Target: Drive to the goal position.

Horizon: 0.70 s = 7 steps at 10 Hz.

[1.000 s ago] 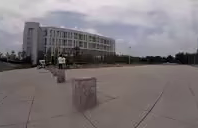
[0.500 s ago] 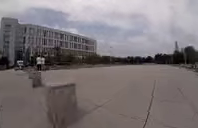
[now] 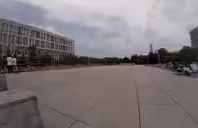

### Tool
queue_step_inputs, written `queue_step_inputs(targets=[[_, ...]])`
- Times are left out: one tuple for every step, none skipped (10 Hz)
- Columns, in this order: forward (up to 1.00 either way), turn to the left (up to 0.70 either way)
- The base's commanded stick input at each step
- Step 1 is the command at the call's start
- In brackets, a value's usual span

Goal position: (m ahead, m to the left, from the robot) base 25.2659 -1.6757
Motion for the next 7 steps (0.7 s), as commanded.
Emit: queue_step_inputs(targets=[[0.70,0.00],[0.70,0.00],[0.70,0.00],[0.70,0.00],[0.70,0.00],[0.70,0.00],[0.70,0.00]])
